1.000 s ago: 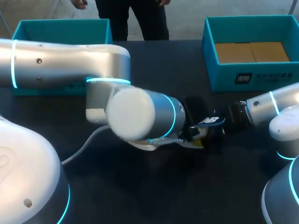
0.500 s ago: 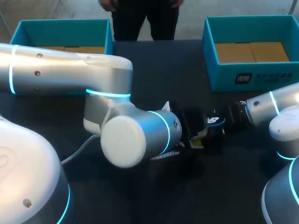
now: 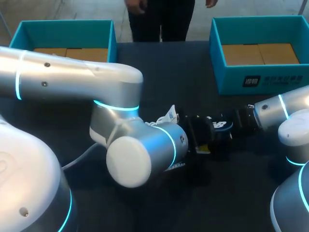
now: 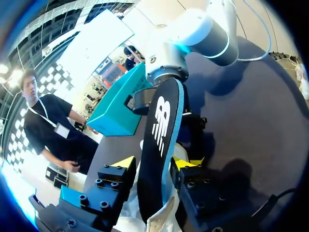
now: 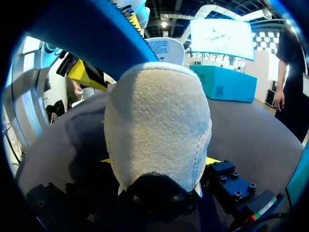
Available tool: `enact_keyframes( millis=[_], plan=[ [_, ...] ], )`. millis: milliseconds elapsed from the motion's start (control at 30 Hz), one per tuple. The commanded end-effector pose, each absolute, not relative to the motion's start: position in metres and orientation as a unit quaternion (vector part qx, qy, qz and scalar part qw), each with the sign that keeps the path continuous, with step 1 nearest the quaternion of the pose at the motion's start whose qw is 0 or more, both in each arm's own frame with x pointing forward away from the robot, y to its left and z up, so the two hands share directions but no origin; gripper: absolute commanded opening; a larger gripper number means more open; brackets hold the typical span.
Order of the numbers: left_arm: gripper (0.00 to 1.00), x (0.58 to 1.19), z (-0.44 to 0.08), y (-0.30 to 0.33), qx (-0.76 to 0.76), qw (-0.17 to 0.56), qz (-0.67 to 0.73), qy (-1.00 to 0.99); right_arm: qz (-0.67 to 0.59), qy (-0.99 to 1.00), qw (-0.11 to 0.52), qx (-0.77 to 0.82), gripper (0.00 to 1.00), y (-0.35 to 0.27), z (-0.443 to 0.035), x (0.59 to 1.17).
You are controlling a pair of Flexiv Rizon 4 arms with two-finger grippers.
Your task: Take the shoe out of the shoebox, open the shoe tongue, remove and reinsert the insole, then place the shoe into the shoebox
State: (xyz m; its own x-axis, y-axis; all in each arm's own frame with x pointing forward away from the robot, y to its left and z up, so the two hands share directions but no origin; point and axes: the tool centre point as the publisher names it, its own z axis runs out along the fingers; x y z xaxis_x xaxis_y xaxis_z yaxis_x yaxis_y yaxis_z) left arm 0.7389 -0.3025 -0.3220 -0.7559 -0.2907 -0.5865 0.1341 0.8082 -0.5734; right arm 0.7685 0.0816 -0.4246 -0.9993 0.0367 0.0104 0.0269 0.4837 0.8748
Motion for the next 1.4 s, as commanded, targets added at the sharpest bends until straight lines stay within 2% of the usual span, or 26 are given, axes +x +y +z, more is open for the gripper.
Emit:
enact_keyframes(
  millis=[33, 100, 133, 200, 667, 1400],
  plan=[
    [0.33, 0.741, -0.327, -0.305, -0.045, 0.347, -0.309, 0.885, 0.506, 0.862, 0.005, 0.019, 0.0, 0.083, -0.425, 0.769],
    [0.28, 0.742, -0.327, -0.304, -0.045, 0.346, -0.31, 0.885, 0.506, 0.862, 0.005, 0.019, 0.0, 0.083, -0.425, 0.769],
    [0.16, 0.743, -0.327, -0.304, -0.046, 0.342, -0.311, 0.885, 0.506, 0.862, 0.005, 0.019, 0.0, 0.083, -0.425, 0.769],
    [0.0, 0.744, -0.327, -0.303, -0.047, 0.34, -0.312, 0.886, 0.506, 0.862, 0.005, 0.019, 0.0, 0.083, -0.425, 0.769],
    [0.0, 0.732, -0.3, -0.302, -0.047, 0.315, -0.337, 0.886, 0.506, 0.862, 0.005, 0.019, 0.0, 0.083, -0.425, 0.769],
    [0.0, 0.719, -0.203, -0.335, -0.072, 0.261, -0.386, 0.882, 0.506, 0.862, 0.005, 0.019, 0.0, 0.083, -0.425, 0.769]
  ],
)
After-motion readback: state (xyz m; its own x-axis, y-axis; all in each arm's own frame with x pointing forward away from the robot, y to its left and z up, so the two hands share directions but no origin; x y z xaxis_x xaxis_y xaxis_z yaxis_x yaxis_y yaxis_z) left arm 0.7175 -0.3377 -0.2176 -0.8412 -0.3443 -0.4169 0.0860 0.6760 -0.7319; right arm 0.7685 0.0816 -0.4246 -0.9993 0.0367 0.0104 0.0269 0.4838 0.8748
